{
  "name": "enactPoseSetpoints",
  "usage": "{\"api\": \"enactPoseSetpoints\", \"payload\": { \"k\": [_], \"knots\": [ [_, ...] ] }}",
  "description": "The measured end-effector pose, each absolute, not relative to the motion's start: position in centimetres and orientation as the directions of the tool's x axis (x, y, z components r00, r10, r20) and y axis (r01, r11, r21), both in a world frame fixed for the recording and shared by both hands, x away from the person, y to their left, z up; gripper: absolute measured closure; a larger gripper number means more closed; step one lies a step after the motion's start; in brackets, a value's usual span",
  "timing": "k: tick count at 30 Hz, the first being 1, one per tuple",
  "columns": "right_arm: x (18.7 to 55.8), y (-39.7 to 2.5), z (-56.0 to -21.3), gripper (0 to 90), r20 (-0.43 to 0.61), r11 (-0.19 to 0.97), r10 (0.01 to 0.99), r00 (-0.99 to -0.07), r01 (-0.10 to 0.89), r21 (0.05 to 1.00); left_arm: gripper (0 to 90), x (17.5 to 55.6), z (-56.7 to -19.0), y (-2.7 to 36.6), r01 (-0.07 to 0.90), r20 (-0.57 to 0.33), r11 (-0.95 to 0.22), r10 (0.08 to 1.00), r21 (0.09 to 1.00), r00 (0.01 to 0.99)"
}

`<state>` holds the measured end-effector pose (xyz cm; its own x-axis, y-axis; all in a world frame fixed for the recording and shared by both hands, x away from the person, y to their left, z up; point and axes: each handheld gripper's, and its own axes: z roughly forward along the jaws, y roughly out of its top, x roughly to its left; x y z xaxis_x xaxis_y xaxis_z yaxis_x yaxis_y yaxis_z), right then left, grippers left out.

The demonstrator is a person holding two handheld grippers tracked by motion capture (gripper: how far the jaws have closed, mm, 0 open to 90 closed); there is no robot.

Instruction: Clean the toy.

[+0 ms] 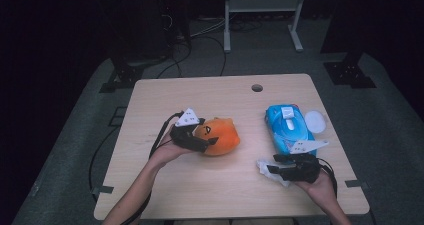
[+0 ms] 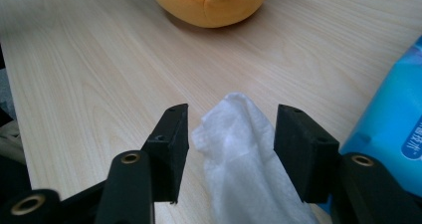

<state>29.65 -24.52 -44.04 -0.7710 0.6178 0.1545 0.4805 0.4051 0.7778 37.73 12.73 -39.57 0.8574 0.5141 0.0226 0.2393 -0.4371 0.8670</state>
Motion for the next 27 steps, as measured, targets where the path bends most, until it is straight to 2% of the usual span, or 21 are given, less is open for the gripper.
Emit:
{"api": "enactPoseSetpoints", "payload": {
  "k": [11,27],
  "knots": [
    [29.5,-24.0,-43.9,42.5,0.144,0.411,0.611,-0.779,0.467,0.783,12.4,36.2,-39.6,15.9,0.26,0.022,-0.422,0.557,0.868,0.83],
    [29.5,-23.3,-43.8,39.6,0.14,0.417,0.605,-0.784,0.462,0.783,10.7,34.4,-41.3,18.4,0.297,-0.005,-0.389,0.6,0.872,0.8]
  ]
}}
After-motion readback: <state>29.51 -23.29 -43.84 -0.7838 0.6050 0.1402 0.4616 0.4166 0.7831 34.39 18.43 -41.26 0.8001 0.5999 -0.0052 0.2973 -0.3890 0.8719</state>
